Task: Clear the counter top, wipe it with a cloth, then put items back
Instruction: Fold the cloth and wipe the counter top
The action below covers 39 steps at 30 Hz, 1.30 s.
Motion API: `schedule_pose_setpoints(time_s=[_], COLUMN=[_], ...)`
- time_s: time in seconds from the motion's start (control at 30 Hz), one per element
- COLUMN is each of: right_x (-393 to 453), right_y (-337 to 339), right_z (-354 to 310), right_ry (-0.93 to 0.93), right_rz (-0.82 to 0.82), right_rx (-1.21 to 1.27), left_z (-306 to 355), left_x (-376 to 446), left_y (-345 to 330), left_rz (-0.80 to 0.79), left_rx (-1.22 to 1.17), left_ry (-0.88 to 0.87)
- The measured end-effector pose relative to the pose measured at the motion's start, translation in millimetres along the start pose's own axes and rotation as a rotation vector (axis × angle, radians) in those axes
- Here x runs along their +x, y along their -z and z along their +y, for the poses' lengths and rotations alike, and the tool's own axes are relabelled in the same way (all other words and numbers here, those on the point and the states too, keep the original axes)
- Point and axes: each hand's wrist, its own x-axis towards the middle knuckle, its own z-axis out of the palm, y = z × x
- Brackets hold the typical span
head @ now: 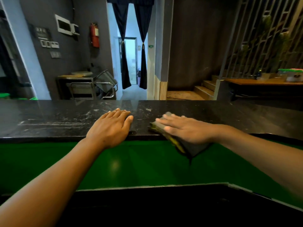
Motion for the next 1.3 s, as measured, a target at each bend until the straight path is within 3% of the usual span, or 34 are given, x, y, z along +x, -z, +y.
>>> schedule_pose_setpoints(time_s=[0.07, 0.17, 0.27, 0.37, 0.47, 0.57, 0.63, 0.77, 0.9, 0.97, 1.07, 1.17, 1.23, 1.3], right_x=[-4, 24, 80, 126, 139, 93, 48, 0, 47, 74, 89, 61, 36, 17], right_y=[9, 26, 34, 30, 19, 6, 4, 16, 20, 16, 0, -11, -6, 3], right_z=[37, 99, 117, 74, 3, -21, -2, 56, 60, 18, -60, -85, -64, -29], right_ry=[-0.073, -0.328, -0.436, -0.334, -0.071, 0.169, 0.259, 0.012, -0.286, -0.259, -0.034, 0.163, 0.145, -0.018], right_rz=[0.008, -0.023, 0.011, 0.03, -0.015, -0.043, -0.046, -0.011, 0.005, 0.049, 0.014, -0.026, -0.033, -0.029], right_rx=[0.019, 0.018, 0.014, 0.014, -0.021, -0.034, 0.018, 0.087, 0.015, -0.011, -0.031, -0.018, 0.049, 0.07], left_z=[0, 2, 4, 4, 4, -26, -63, -95, -90, -92, -94, -122, -152, -169], left_x=[0, 1, 0, 0, -3, -9, -16, -23, -22, -22, -24, -34, -44, -50], left_y=[-1, -1, 0, 4, 8, 15, 20, 21, 20, 20, 22, 30, 37, 39], left_rz=[0.028, 0.047, 0.029, 0.029, 0.031, -0.029, -0.027, 0.01, 0.034, 0.045, 0.027, -0.028, -0.007, 0.031], left_rx=[0.015, 0.033, 0.03, -0.018, -0.079, -0.052, 0.006, 0.06, 0.028, 0.025, 0.013, 0.026, 0.05, 0.074], left_ry=[0.003, -0.014, -0.009, 0.012, 0.019, 0.033, 0.074, 0.096, 0.076, 0.083, 0.057, 0.043, 0.094, 0.117])
